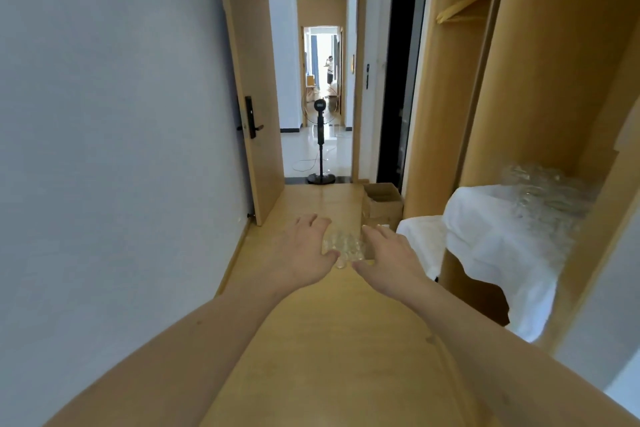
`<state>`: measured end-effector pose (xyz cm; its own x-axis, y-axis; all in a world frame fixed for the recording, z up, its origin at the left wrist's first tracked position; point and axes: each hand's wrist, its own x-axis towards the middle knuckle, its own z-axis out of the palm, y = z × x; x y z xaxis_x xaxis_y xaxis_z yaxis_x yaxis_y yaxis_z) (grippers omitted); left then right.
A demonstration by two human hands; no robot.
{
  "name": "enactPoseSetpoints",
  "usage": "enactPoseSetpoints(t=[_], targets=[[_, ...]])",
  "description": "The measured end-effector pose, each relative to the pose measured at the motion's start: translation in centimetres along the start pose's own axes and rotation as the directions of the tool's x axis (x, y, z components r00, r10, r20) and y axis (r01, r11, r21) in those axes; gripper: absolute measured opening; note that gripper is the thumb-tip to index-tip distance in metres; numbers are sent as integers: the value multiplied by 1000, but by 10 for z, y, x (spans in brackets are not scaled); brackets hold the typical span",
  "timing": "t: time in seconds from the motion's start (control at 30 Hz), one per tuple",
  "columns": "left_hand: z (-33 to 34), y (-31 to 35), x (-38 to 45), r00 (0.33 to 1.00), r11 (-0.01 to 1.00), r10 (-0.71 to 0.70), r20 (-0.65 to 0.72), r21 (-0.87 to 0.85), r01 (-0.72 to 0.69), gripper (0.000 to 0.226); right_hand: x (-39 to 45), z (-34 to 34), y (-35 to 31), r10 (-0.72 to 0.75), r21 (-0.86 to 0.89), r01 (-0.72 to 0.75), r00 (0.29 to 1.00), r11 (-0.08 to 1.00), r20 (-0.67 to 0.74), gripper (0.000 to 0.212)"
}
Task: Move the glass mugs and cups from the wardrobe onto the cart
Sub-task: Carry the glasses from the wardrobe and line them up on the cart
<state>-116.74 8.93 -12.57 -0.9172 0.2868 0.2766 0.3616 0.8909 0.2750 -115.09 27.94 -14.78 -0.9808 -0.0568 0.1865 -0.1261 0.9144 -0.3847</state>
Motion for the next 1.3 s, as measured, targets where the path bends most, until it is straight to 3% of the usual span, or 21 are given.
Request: enactPoseSetpoints(t=[0.27,0.57,0.77,1.0,1.3], targets=[[28,-10,56,996,997,57,74,-50,-53,67,34,10,26,146,-40,-146,989,988,-1,77],[51,3,154,986,990,137,97,-31,-135,63,119,14,79,164,6,-164,984,986,-64,73],[71,29,238,976,984,179,121,-26,-178,64,188,3,135,215,32,-213,972,977,-98,79],[111,66,325,961,969,246,125,-26,-244,49,243,-15,198,252,0,-254,960,967,-121,76],[172,104,420,909,931,362,209,-36,-362,60,286,-23,273,415,-24,-422,900,906,-133,75]])
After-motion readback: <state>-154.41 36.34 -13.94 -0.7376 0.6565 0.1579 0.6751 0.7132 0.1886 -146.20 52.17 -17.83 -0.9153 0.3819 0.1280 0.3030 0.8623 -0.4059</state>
